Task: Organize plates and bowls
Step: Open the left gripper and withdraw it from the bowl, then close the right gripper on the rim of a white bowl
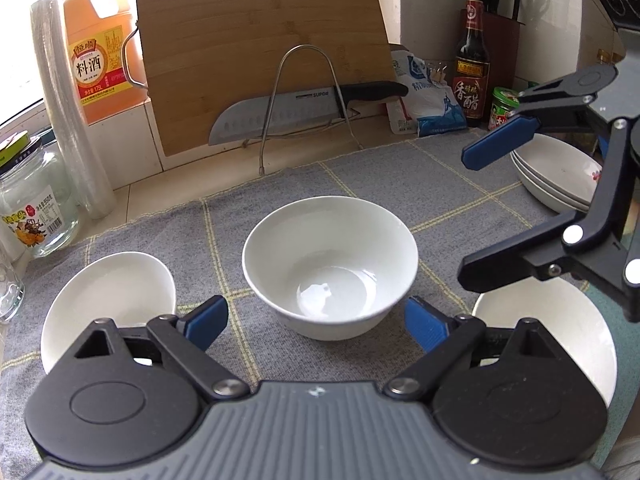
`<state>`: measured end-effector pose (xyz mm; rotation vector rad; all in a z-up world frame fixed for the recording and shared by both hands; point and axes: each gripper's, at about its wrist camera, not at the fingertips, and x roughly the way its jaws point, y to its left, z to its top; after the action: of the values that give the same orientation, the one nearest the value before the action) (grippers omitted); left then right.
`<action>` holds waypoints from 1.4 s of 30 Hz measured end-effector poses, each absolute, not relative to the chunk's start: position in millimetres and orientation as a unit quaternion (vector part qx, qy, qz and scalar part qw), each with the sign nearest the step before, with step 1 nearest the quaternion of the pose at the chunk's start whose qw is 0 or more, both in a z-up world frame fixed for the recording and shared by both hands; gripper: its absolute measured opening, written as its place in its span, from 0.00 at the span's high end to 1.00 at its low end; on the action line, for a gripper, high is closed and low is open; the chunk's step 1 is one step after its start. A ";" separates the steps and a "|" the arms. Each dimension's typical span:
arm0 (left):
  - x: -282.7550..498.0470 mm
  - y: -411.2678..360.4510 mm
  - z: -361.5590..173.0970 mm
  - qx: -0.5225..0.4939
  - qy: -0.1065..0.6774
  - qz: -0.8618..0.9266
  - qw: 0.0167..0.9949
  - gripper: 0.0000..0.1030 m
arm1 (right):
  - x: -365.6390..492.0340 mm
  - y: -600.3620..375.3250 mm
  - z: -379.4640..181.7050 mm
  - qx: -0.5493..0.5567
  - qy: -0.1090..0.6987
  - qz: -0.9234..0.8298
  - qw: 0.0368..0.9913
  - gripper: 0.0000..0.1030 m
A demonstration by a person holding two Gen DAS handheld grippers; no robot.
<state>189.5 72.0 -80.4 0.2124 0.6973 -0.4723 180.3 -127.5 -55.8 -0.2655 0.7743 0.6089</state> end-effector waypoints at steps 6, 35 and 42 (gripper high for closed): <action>197.1 73.8 -84.6 0.094 0.341 -0.241 0.904 0.08 | 208.2 -118.1 -63.4 -0.105 0.390 0.300 0.864 0.01; 212.4 70.1 -88.6 0.091 0.345 -0.280 0.891 0.14 | 271.1 -94.6 -96.9 -0.072 0.449 0.321 0.831 0.24; 211.5 68.9 -87.5 0.098 0.348 -0.280 0.890 0.14 | 271.4 -95.3 -94.8 -0.067 0.451 0.320 0.830 0.24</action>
<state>211.5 68.9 -87.5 0.2031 0.7221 -0.5808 271.4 -95.3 -94.8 -0.1426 0.9574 0.6789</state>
